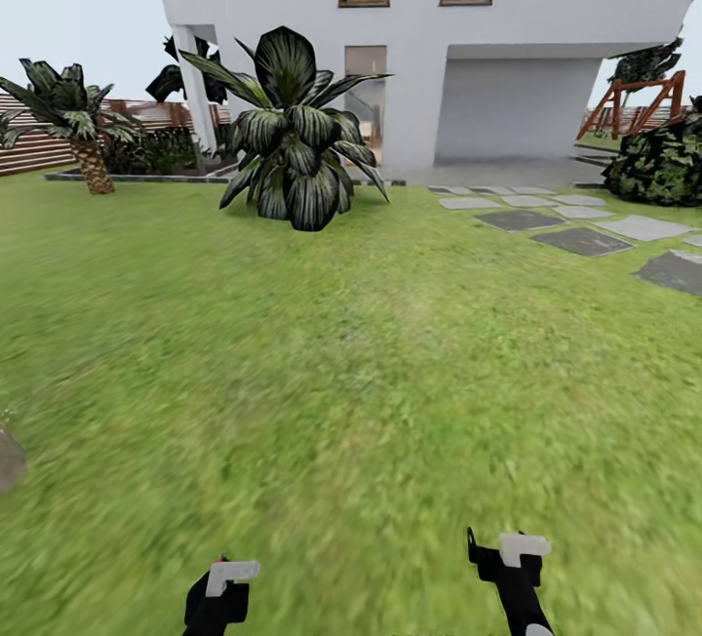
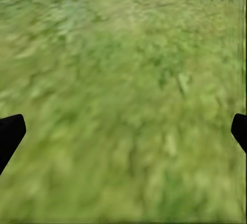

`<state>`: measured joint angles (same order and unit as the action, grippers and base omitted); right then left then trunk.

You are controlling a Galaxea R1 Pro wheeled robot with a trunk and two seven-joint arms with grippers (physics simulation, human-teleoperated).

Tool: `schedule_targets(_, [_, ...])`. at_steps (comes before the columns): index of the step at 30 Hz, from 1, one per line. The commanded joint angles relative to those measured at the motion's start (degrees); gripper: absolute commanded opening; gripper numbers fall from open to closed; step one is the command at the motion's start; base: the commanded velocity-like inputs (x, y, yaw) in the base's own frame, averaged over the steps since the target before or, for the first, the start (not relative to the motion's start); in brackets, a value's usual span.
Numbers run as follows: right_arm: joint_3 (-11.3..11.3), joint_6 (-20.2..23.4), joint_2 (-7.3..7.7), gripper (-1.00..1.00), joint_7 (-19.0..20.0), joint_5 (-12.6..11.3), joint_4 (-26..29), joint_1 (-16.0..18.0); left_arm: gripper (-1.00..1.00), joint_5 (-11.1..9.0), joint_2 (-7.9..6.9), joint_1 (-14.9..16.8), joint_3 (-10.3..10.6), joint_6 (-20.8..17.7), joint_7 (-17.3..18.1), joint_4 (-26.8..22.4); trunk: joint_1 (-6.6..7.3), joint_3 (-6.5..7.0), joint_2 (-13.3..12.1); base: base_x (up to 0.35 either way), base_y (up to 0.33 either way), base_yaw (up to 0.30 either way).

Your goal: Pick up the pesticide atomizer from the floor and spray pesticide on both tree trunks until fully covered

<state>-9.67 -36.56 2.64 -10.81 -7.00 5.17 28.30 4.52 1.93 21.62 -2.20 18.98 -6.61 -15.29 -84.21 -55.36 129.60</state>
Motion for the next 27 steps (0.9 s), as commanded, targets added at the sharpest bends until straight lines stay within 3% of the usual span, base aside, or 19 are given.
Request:
schedule_targets(1, [0.0,0.0,0.0,1.0,0.0,0.0,-0.01,0.0,-1.0,0.03,0.0,0.0,0.0,0.0,0.02,-0.01,0.0,0.0,0.0,0.0,-0.258,-0.262])
schedule_targets(8, [0.0,0.0,0.0,1.0,0.0,0.02,-0.06,0.0,-1.0,-0.03,0.0,0.02,-0.05,0.0,0.02,-0.07,0.0,0.0,0.0,0.0,-0.268,-0.266])
schedule_targets(14, [0.0,0.03,0.0,1.0,0.0,0.06,-0.07,0.0,-1.0,0.03,0.15,-0.03,0.17,-0.73,0.26,-3.62,0.0,0.0,0.0,0.0,-0.27,-0.267])
schedule_targets(19, [-0.03,0.05,-0.08,1.0,0.08,0.05,-1.04,0.0,-1.0,-0.04,0.34,-2.4,0.1,-0.3,0.18,-4.35,0.0,0.0,0.0,0.0,-0.269,-0.267])
schedule_targets(27, [0.0,0.02,-0.09,1.0,0.07,-0.02,-1.13,0.0,-1.0,-0.04,0.32,-2.81,0.01,-0.23,-0.05,-4.67,0.0,0.0,0.0,0.0,-0.27,-0.267])
